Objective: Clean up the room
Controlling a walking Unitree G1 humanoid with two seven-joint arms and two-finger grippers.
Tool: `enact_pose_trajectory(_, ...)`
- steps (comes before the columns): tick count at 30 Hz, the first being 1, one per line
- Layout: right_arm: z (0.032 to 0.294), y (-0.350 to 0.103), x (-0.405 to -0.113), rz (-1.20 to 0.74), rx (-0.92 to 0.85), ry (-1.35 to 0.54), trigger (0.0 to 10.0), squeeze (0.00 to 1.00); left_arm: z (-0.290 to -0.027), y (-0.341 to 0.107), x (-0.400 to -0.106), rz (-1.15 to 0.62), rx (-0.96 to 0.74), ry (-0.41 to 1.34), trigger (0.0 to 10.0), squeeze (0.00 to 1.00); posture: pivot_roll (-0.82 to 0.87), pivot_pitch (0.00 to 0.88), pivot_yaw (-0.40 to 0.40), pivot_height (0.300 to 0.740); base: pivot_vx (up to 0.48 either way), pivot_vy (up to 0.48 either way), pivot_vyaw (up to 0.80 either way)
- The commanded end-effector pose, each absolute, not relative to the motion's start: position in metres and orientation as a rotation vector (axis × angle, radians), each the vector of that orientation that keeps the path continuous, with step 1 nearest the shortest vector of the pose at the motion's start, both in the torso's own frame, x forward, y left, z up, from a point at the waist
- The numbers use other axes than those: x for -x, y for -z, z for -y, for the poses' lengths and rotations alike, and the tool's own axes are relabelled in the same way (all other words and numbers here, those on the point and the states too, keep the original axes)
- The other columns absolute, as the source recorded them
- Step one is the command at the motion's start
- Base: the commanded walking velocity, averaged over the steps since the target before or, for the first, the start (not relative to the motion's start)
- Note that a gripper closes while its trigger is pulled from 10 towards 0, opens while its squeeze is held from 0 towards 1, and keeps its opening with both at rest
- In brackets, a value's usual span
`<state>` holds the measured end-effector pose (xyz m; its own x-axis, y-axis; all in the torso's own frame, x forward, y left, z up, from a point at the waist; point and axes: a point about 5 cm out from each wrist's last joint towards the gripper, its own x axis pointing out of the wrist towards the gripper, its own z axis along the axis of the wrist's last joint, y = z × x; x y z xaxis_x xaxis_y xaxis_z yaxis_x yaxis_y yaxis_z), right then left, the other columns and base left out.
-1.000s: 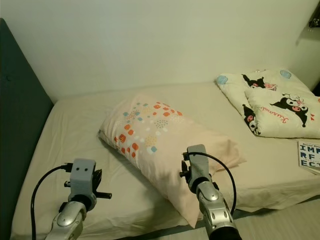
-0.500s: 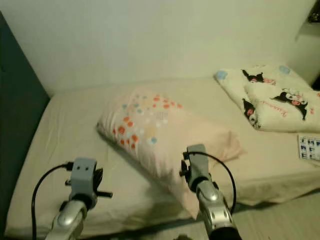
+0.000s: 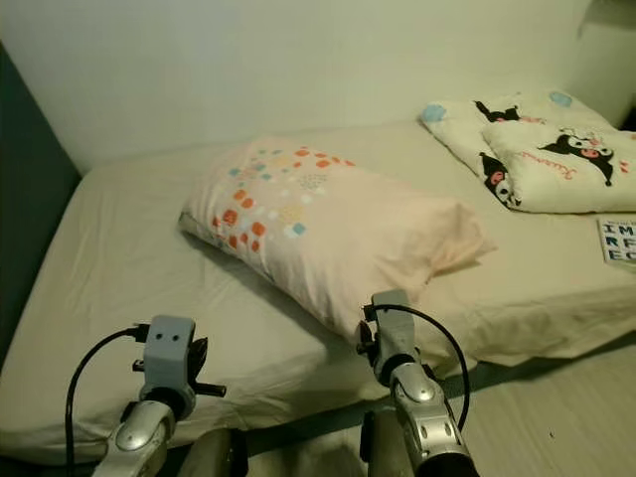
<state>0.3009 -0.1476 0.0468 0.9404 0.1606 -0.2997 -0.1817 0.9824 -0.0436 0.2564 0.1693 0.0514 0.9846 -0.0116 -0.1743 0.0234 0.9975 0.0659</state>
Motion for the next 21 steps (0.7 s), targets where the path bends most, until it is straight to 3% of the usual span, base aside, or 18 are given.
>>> enact_pose_trajectory(1, 0.147, -0.049, -0.301, -0.283, 0.048, -0.167, 10.0, 0.00, -0.169, -0.049, -0.255, -0.193, -0.062, 0.022, 10.0, 0.00, -0.03, 0.119, -0.012, 0.606, 0.000, 0.000, 0.00)
enact_pose_trajectory(3, 0.148, -0.053, -0.302, -0.252, 0.020, -0.163, 10.0, 0.00, -0.168, -0.050, -0.255, -0.191, -0.035, 0.037, 10.0, 0.00, -0.03, 0.119, -0.012, 0.606, 0.000, 0.000, 0.00)
enact_pose_trajectory(4, 0.148, -0.056, -0.303, -0.239, 0.009, -0.160, 10.0, 0.46, -0.167, -0.051, -0.255, -0.190, -0.002, 0.044, 10.0, 0.00, -0.03, 0.119, -0.012, 0.606, 0.000, 0.000, 0.00)
enact_pose_trajectory(5, 0.149, -0.062, -0.305, -0.203, 0.005, -0.155, 10.0, 1.00, -0.164, -0.053, -0.255, -0.186, 0.074, 0.068, 10.0, 0.00, -0.03, 0.117, -0.010, 0.606, 0.000, 0.000, 0.00)
enact_pose_trajectory(11, 0.147, -0.072, -0.309, -0.150, 0.033, -0.196, 10.0, 1.00, -0.158, -0.054, -0.251, -0.183, 0.155, 0.144, 10.0, 0.00, -0.03, 0.112, -0.007, 0.606, 0.000, 0.000, 0.00)
enact_pose_trajectory(15, 0.132, -0.072, -0.307, -0.170, 0.129, -0.386, 10.0, 1.00, -0.154, -0.055, -0.246, -0.184, 0.199, 0.212, 10.0, 0.00, -0.03, 0.110, -0.008, 0.606, 0.000, 0.000, 0.00)
enact_pose_trajectory(17, 0.123, -0.067, -0.298, -0.224, 0.289, -0.572, 10.0, 1.00, -0.152, -0.056, -0.241, -0.187, 0.224, 0.266, 10.0, 0.00, -0.03, 0.108, -0.012, 0.606, 0.000, 0.000, 0.00)
enact_pose_trajectory(21, 0.124, -0.065, -0.296, -0.253, 0.352, -0.614, 10.0, 1.00, -0.151, -0.056, -0.239, -0.194, 0.245, 0.286, 10.0, 0.00, -0.03, 0.108, -0.012, 0.606, 0.000, 0.000, 0.00)
